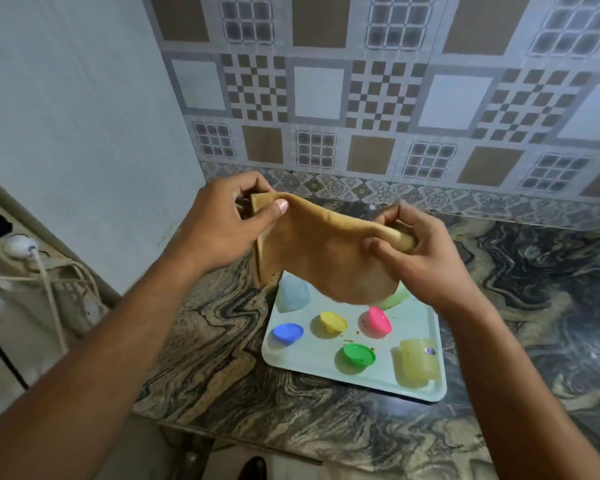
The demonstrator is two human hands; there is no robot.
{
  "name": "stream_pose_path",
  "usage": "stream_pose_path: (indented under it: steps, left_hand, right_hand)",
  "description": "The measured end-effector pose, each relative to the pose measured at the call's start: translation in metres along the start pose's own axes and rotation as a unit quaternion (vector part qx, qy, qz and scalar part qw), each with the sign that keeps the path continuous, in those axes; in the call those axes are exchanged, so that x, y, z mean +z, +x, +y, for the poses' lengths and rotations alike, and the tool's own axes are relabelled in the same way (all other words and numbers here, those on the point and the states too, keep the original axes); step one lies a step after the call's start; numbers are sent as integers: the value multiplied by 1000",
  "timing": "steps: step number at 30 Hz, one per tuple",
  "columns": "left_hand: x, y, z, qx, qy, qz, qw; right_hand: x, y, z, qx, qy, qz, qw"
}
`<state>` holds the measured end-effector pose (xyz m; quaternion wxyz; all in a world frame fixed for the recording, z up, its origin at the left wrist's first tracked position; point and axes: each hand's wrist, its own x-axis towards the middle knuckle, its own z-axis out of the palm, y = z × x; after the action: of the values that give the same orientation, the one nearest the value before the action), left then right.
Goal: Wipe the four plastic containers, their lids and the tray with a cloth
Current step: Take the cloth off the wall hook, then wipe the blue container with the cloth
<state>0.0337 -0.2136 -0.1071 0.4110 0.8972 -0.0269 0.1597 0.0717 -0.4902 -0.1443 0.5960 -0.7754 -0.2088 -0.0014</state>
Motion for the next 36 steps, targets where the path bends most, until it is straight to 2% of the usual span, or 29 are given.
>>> stream_pose_path:
  steps: [2,4,6,8,11,13,18,21,25,30,33,36]
  left_hand:
    - [8,0,1,2,-10,18,1000]
    - [16,-2,0,1,-35,24,999]
    - [27,-7,-2,3,-65,2,998]
    - [42,-15,-2,6,-92,-39,995]
    - [65,-22,0,4,-135,-77,988]
    - [74,-22,2,-2,-174,-93,980]
    - [80,-6,13,-16,-262,-94,960]
    - [86,1,21,14,-229,-112,967]
    - [89,9,29,34,-217,-136,966]
    - [84,15,13,76,-154,-87,981]
    - [88,11,-32,33,-65,-65,995]
    - [106,-1,-96,-69,32,-102,992]
  right_hand:
    - [8,-5,4,37,36,11,999]
    - [19,-9,10,69,62,65,994]
    - [29,-12,14,91,84,126,984]
    - [39,-15,12,104,121,152,975]
    - [49,-17,7,103,146,139,974]
    - [51,-21,6,69,158,118,978]
    - [37,-30,22,-27,29,65,997]
    - [37,-28,25,-39,66,67,995]
    - [37,-23,27,-58,72,131,987]
    - [35,-27,39,14,160,156,975]
    - [29,-36,48,75,228,176,955]
    - [26,-48,59,139,310,169,925]
